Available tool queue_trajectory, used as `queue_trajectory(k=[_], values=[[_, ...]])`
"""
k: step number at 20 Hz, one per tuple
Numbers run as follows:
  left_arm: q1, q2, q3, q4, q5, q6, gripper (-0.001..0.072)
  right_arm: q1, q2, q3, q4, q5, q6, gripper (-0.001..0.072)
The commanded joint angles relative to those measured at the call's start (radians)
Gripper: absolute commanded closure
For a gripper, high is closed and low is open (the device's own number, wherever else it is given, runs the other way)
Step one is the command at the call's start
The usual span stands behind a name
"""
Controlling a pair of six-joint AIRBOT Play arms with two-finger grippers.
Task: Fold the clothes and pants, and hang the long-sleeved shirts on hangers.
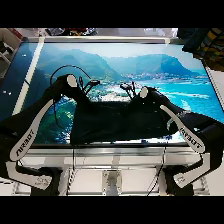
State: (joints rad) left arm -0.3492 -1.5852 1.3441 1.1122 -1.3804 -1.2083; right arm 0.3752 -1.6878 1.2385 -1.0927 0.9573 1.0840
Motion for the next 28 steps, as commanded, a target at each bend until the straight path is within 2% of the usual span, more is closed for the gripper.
queue_trajectory(k=[1, 5, 10, 11, 12, 13, 14, 19, 21, 22, 23, 25, 27, 28], values=[[0.003, 0.0, 0.0, 0.017, 0.001, 0.0, 0.0688, 0.013, 0.002, 0.088, -0.082, 0.032, 0.009, 0.0702], [0.035, 0.0, 0.0, 0.018, 0.001, 0.0, 0.0689, 0.011, 0.002, 0.275, -0.202, 0.042, 0.076, 0.0702], [0.089, 0.0, 0.0, 0.098, 0.012, -0.047, 0.0688, -0.016, -0.016, 0.307, -0.265, 0.047, 0.132, 0.07], [0.093, -0.001, 0.0, 0.12, 0.012, -0.049, 0.0688, -0.016, -0.023, 0.307, -0.265, 0.048, 0.131, 0.064], [0.096, -0.001, 0.0, 0.126, 0.011, -0.049, 0.0688, -0.016, -0.027, 0.307, -0.265, 0.052, 0.131, 0.0476], [0.096, -0.002, 0.0, 0.125, 0.009, -0.049, 0.0688, -0.013, -0.027, 0.307, -0.265, 0.056, 0.131, 0.0407], [0.095, -0.002, 0.0, 0.125, 0.008, -0.049, 0.0688, -0.013, -0.026, 0.31, -0.265, 0.069, 0.131, 0.04], [0.093, -0.006, -0.003, 0.099, 0.008, -0.041, 0.0688, -0.013, -0.023, 0.335, -0.236, 0.281, 0.131, 0.04], [0.093, -0.018, -0.003, 0.089, 0.008, -0.041, 0.0688, -0.013, -0.024, 0.324, -0.183, 0.257, 0.13, 0.0403], [0.093, -0.028, -0.003, 0.072, 0.008, -0.041, 0.0688, -0.011, -0.028, 0.323, -0.155, 0.206, 0.148, 0.0475], [0.093, -0.039, -0.003, 0.056, 0.009, -0.041, 0.0688, -0.003, -0.034, 0.323, -0.142, 0.15, 0.184, 0.0612], [0.093, -0.062, -0.004, 0.05, 0.01, -0.042, 0.0689, 0.025, -0.059, 0.325, -0.149, 0.079, 0.22, 0.0633], [0.093, -0.077, -0.009, 0.051, 0.012, -0.042, 0.0689, 0.046, -0.096, 0.325, -0.188, 0.057, 0.285, 0.0699], [0.093, -0.082, -0.009, 0.05, 0.013, -0.043, 0.0689, 0.048, -0.115, 0.325, -0.194, 0.056, 0.303, 0.0699]])
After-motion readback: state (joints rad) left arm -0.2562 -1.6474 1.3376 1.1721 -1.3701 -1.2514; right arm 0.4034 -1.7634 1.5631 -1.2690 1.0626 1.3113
